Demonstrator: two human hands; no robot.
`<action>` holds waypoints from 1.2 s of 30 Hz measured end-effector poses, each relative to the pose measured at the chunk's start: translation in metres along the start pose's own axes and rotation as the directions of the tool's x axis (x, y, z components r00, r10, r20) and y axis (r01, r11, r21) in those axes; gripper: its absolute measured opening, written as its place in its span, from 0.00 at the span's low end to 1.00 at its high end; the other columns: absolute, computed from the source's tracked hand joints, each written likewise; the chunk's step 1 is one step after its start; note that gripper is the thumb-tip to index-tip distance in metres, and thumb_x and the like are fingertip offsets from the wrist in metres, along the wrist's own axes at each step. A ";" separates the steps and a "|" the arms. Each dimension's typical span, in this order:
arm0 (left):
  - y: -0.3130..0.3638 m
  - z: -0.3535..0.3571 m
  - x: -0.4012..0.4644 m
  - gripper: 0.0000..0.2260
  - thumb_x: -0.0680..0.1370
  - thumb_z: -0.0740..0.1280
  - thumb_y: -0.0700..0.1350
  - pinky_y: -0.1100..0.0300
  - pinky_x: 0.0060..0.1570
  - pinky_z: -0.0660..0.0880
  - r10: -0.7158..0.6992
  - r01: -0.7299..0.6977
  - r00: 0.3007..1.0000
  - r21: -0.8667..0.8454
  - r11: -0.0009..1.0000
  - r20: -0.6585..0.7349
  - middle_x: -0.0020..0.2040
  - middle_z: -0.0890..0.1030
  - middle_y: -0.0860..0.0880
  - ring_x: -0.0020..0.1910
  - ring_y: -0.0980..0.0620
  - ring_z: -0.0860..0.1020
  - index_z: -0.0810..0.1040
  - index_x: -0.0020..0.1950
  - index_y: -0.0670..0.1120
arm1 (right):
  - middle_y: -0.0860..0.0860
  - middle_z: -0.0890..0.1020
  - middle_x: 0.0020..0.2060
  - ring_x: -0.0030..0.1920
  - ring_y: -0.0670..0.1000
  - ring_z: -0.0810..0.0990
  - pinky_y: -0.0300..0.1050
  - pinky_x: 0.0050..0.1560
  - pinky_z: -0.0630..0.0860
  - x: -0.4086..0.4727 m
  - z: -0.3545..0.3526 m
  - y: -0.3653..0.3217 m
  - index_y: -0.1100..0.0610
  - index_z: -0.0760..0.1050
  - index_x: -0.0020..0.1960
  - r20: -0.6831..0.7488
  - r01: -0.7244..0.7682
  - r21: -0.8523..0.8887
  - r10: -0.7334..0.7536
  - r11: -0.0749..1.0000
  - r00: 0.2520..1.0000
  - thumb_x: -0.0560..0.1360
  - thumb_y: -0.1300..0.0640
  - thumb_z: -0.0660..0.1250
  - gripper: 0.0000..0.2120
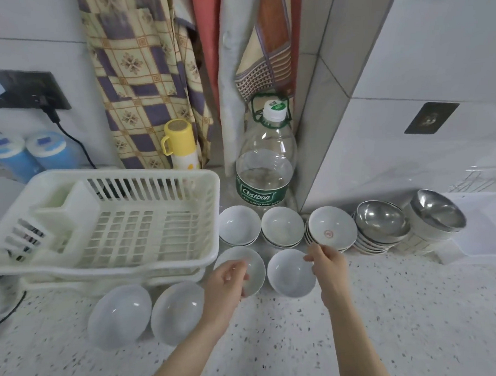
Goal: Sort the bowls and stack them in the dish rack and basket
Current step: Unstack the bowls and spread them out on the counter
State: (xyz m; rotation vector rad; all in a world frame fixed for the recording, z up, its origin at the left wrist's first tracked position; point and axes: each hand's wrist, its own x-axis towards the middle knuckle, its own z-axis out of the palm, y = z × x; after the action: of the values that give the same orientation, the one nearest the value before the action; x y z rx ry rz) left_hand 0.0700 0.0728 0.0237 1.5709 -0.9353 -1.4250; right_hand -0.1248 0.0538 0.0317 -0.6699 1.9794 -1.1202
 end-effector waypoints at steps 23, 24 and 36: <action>0.004 0.045 0.101 0.03 0.82 0.62 0.43 0.68 0.18 0.58 -0.268 0.261 0.911 -0.066 0.963 -0.313 0.37 0.84 0.40 0.21 0.51 0.67 0.69 0.50 0.49 | 0.56 0.86 0.40 0.37 0.52 0.80 0.41 0.40 0.76 0.076 0.049 0.002 0.66 0.78 0.53 0.235 0.000 -0.500 0.136 0.866 0.963 0.81 0.52 0.56 0.19; 0.004 0.045 0.102 0.05 0.82 0.62 0.43 0.68 0.18 0.58 -0.270 0.267 0.912 -0.054 0.962 -0.308 0.37 0.84 0.39 0.20 0.51 0.66 0.69 0.48 0.50 | 0.54 0.85 0.35 0.31 0.49 0.78 0.39 0.35 0.73 0.076 0.050 0.002 0.66 0.78 0.52 0.227 -0.015 -0.490 0.144 0.872 0.963 0.82 0.53 0.56 0.18; 0.007 0.046 0.114 0.18 0.83 0.56 0.38 0.67 0.18 0.59 -0.283 0.270 0.921 -0.086 0.959 -0.267 0.38 0.84 0.37 0.24 0.51 0.65 0.65 0.70 0.55 | 0.55 0.85 0.31 0.30 0.48 0.74 0.40 0.35 0.68 0.073 0.058 0.000 0.54 0.68 0.34 0.154 -0.159 -0.255 0.202 0.954 0.967 0.76 0.66 0.57 0.14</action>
State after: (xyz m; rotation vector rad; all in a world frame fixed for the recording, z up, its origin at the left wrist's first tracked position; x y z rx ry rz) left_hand 0.0349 -0.0373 -0.0182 1.8644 -0.5247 -1.3553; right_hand -0.1207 -0.0276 -0.0135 -0.6721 1.9923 -0.6913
